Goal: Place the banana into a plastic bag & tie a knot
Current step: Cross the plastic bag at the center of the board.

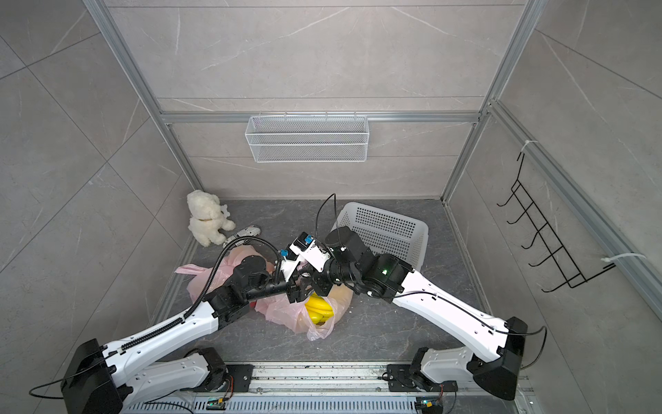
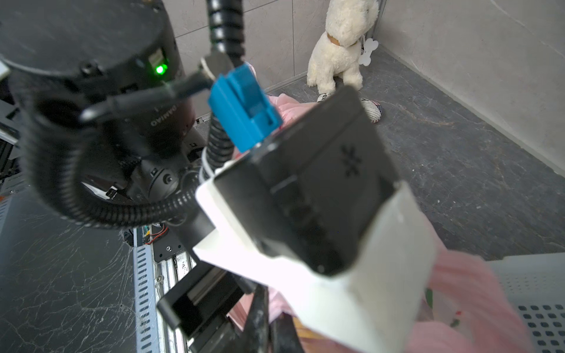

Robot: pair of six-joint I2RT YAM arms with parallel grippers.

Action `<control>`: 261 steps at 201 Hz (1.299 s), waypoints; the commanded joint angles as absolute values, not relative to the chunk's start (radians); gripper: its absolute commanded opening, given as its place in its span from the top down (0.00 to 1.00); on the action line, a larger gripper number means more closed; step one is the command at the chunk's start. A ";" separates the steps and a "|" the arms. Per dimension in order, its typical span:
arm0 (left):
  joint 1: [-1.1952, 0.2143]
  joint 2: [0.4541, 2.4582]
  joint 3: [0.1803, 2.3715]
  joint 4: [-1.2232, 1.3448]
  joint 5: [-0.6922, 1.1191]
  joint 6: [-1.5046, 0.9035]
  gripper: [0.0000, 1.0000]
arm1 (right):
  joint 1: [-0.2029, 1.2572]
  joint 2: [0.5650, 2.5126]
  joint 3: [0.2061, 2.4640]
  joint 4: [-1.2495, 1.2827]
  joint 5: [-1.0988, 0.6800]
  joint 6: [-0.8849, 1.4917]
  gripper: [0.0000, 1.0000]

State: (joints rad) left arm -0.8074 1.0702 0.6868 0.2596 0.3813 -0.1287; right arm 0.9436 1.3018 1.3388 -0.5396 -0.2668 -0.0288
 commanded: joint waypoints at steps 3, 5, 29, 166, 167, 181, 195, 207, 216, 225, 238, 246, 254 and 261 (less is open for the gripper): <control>-0.796 1.076 0.707 0.467 0.351 -0.138 0.42 | 0.982 1.332 1.323 -0.561 -0.426 0.002 1.00; -0.796 1.077 0.706 0.470 0.352 -0.139 0.43 | 0.982 1.332 1.321 -0.561 -0.424 0.003 1.00; -0.796 1.081 0.703 0.494 0.364 -0.140 0.52 | 0.982 1.334 1.319 -0.561 -0.401 0.016 1.00; -0.796 1.080 0.665 0.517 0.353 -0.143 1.00 | 0.961 1.188 1.272 -0.573 -0.225 0.058 0.57; -0.796 1.079 0.665 0.517 0.353 -0.143 1.00 | 0.958 1.185 1.271 -0.572 -0.223 0.059 0.57; -0.795 1.072 0.662 0.505 0.360 -0.136 1.00 | 0.920 1.147 1.257 -0.566 -0.206 0.073 0.57; -0.796 1.065 0.658 0.491 0.370 -0.128 1.00 | 0.885 1.117 1.239 -0.553 -0.195 0.083 0.55; -0.796 1.062 0.658 0.485 0.385 -0.122 1.00 | 0.854 1.111 1.236 -0.548 -0.183 0.095 0.55; -0.796 1.059 0.658 0.476 0.400 -0.117 1.00 | 0.831 1.115 1.239 -0.549 -0.185 0.103 0.55; -0.796 1.058 0.659 0.471 0.413 -0.114 1.00 | 0.815 1.119 1.241 -0.540 -0.189 0.112 0.55; -0.796 1.058 0.660 0.462 0.437 -0.109 1.00 | 0.800 1.134 1.248 -0.528 -0.191 0.121 0.55; -0.796 1.060 0.662 0.456 0.450 -0.109 1.00 | 0.795 1.146 1.259 -0.527 -0.198 0.124 0.55; -0.796 1.062 0.666 0.449 0.456 -0.107 1.00 | 0.795 1.161 1.269 -0.525 -0.207 0.124 0.55; -0.796 1.065 0.669 0.445 0.470 -0.103 1.00 | 0.795 1.176 1.277 -0.523 -0.211 0.125 0.55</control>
